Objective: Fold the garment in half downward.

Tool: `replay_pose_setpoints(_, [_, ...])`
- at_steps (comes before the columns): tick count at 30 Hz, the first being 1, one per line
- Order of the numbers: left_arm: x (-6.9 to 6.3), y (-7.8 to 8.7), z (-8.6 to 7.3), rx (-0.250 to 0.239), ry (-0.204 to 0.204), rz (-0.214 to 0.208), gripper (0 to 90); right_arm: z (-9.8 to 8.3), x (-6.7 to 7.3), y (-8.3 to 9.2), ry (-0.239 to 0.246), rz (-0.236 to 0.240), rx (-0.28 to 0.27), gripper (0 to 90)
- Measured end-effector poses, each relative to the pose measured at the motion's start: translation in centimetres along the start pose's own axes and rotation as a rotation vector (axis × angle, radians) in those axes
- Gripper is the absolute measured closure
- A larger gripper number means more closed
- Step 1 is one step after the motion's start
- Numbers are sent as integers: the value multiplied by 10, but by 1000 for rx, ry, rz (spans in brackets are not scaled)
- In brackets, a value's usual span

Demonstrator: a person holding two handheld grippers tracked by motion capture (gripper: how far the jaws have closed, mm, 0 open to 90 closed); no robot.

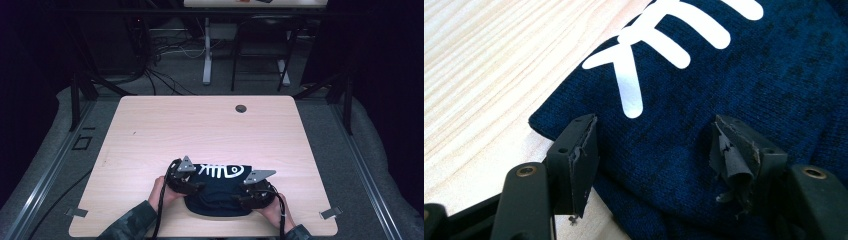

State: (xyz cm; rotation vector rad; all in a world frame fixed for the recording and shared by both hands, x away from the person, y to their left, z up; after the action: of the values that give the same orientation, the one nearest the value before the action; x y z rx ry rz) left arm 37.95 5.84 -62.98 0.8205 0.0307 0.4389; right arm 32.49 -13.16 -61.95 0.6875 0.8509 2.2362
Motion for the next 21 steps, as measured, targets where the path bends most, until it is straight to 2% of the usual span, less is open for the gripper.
replay_pose_setpoints(3, [-1, 1, 0, 1, -1, 8, 342, -2, 2, 1, 15, 0, 6, 461])
replay_pose_setpoints(4, [-1, 2, 1, -7, -4, 11, 327, -3, 1, 1, 23, -6, 16, 459])
replay_pose_setpoints(6, [-10, 10, 9, -45, -22, -10, 262, -5, 1, 0, 35, -25, 17, 460])
replay_pose_setpoints(8, [-20, 14, 12, -34, -57, -20, 247, -6, 1, -2, 39, -33, 8, 460])
replay_pose_setpoints(11, [-31, 11, 5, 1, -82, -22, 235, -6, 1, -2, 42, -32, 8, 460])
replay_pose_setpoints(14, [-29, 13, -1, 0, -65, -17, 232, -7, 0, -2, 34, -30, 6, 457])
replay_pose_setpoints(17, [-28, 14, -8, 9, -63, -7, 225, -7, 0, -2, 28, -34, 11, 447])
replay_pose_setpoints(21, [-27, 13, -9, 12, -69, -7, 221, -7, -1, -3, 34, -27, 4, 432])
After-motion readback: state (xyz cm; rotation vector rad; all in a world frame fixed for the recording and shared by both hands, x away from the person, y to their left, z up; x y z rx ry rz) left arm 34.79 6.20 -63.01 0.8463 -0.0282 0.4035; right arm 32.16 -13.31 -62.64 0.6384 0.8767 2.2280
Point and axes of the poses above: each handheld gripper's, and its own axes: y roughly backward along the jaws, z roughly out of its top, x roughly to its left, the point moved 8 cm from there along -y, roughly forward along the jaws, and after that the axes turned 13 degrees about -y, right-handed, at the moved point
